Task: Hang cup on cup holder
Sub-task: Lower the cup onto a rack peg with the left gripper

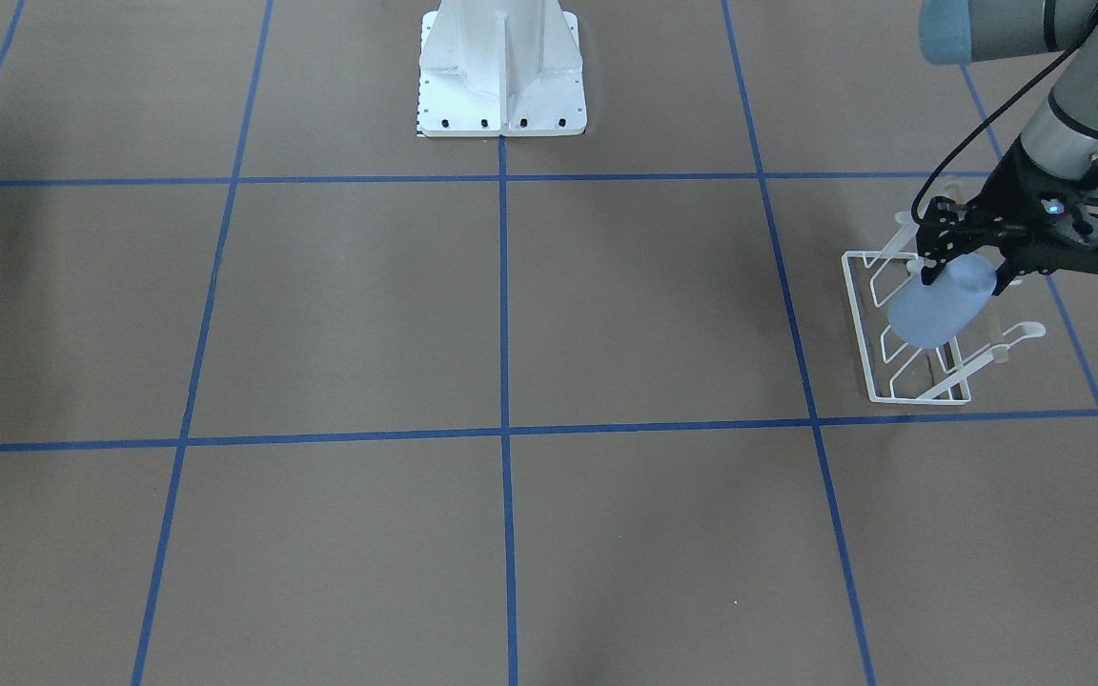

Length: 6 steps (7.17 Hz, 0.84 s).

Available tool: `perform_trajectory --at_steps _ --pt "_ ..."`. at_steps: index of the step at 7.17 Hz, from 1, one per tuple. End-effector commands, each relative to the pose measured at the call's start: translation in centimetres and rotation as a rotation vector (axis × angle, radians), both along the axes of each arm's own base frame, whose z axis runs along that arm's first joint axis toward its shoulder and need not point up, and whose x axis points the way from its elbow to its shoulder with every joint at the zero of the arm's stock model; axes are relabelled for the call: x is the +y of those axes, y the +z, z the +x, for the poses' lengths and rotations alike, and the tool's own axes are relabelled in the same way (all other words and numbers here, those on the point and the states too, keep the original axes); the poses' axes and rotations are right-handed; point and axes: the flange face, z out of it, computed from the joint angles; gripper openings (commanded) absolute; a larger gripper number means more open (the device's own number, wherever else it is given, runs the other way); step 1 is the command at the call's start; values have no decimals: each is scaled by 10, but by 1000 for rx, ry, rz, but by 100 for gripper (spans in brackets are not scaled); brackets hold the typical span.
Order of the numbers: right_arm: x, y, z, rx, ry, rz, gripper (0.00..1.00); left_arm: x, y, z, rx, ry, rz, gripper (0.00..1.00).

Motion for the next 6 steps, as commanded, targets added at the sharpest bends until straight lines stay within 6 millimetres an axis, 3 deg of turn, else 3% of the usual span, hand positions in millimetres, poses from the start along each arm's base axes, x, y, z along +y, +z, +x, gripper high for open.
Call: perform_trajectory --at_steps 1,6 --pt "0 0 0 0 1 0 100 -13 20 8 10 -7 9 0" --pt "0 2 0 2 0 -4 100 -11 30 24 14 -14 -23 0"
